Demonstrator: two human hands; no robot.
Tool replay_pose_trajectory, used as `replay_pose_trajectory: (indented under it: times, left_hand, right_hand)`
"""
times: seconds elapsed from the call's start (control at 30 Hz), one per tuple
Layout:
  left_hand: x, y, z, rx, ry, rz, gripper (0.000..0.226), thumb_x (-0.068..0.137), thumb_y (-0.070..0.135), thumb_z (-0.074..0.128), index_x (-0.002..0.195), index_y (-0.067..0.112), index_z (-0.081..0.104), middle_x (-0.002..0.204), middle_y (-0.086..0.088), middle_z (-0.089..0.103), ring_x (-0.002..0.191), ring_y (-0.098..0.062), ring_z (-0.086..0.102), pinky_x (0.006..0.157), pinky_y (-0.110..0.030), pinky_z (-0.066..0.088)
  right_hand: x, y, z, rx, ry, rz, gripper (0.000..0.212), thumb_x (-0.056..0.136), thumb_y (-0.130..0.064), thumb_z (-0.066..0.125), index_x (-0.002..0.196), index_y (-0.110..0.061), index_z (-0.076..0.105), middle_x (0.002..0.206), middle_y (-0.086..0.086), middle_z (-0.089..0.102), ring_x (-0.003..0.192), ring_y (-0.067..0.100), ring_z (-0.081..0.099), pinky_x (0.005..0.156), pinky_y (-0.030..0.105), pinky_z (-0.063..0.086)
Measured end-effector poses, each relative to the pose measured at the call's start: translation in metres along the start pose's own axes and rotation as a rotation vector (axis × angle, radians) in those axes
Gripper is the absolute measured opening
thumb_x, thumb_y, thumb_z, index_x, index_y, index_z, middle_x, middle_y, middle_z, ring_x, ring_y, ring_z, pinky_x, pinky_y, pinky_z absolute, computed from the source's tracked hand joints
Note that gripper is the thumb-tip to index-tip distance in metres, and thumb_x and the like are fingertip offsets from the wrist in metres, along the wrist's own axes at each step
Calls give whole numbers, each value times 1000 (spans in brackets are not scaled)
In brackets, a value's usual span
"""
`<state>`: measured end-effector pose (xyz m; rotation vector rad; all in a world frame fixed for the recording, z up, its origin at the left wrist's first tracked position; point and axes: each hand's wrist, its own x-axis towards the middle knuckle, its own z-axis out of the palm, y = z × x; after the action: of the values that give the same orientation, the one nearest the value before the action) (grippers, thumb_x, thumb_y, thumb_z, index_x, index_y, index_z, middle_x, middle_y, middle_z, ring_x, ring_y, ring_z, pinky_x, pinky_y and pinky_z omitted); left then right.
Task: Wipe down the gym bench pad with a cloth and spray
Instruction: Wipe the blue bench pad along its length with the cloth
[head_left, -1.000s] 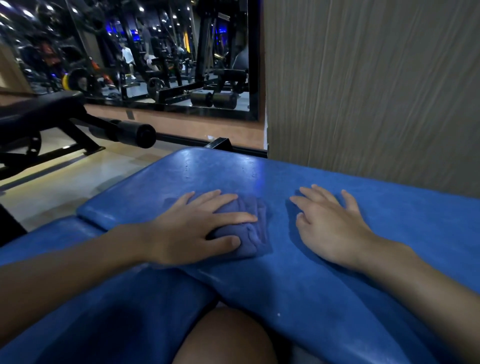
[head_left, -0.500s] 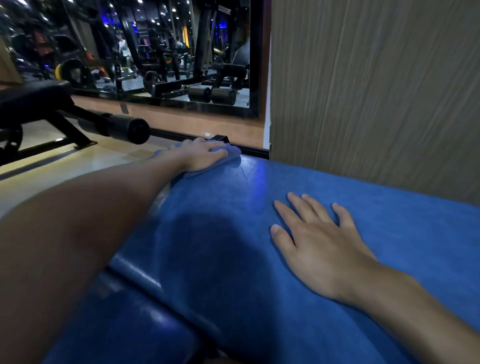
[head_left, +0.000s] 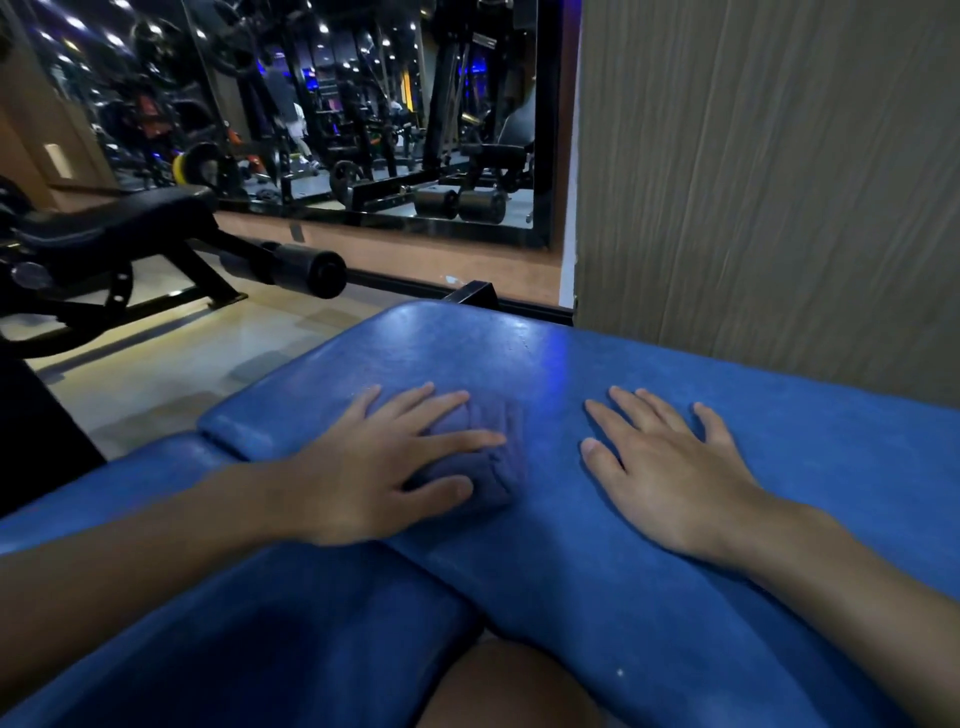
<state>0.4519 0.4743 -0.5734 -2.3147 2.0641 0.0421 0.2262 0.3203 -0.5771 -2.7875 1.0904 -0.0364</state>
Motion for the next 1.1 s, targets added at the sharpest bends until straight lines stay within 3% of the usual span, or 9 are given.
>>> replay_pose_trajectory:
  times: [0.1,0.17,0.4,0.53,0.67,0.8,0.9,1.0,1.1]
  left_hand:
    - [2,-2,-3,-50,-26,-18,48,74,89,3,121,86,-3,163,20,-2,151,-9,-8,120,-51,-3]
    - [24,-14,-5,-52,-43,-41,52,75,87,11,126,84,0,163,17,4,151,-11,-3,119,-55,1]
    - [132,-90,-4,-153,99,-259,77,63,96,16,134,69,30,160,14,26,149,-18,22,117,-60,14]
    - [182,-134,-13,-195,69,-398,80,66,91,18,140,62,31,159,1,30,144,-31,30,117,-53,21]
    - [179,-128,-10,-123,45,-429,81,71,85,12,146,57,26,162,-3,25,145,-37,24,116,-57,17]
    - [130,-98,-5,-51,60,-375,58,88,77,18,144,62,22,164,8,17,150,-23,12,115,-61,10]
    - [70,-64,-2,-45,31,-250,65,77,84,7,140,70,13,165,13,9,152,-14,3,118,-59,4]
    - [11,-40,1,-37,1,-159,54,72,87,-1,125,83,-2,164,18,-2,151,-11,-7,119,-57,-1]
    - [-12,-34,1,-81,1,-160,53,75,87,3,128,82,2,164,21,-3,151,-10,-10,119,-55,-4]
  right_hand:
    - [4,-8,-5,-7,47,-32,50,102,-40,18,150,-28,26,163,-7,10,150,10,-3,119,53,-6]
    - [10,-19,-8,68,75,-61,47,102,-38,22,149,-31,29,163,-10,13,150,8,0,120,50,-4]
    - [24,-29,8,12,10,-107,59,97,-57,10,153,-40,9,164,-13,-3,149,7,-10,120,51,-5]
    - [24,-28,11,12,27,-114,62,92,-60,1,152,-41,3,163,-14,-6,148,6,-13,120,51,-5]
    - [24,-28,12,6,24,-116,65,90,-60,-1,152,-41,2,164,-12,-7,148,7,-14,119,52,-6]
    - [23,-29,10,11,18,-113,59,97,-56,8,153,-40,5,164,-11,-5,149,8,-12,119,52,-6]
    - [22,-29,9,21,11,-111,58,97,-55,9,153,-40,7,164,-11,-4,149,8,-11,119,52,-6]
    - [19,-31,7,26,6,-115,57,99,-54,10,153,-39,9,164,-10,-2,150,9,-8,119,52,-5]
    - [13,-33,4,-31,37,-123,55,100,-50,7,152,-36,16,164,-8,7,150,12,-3,119,55,-5]
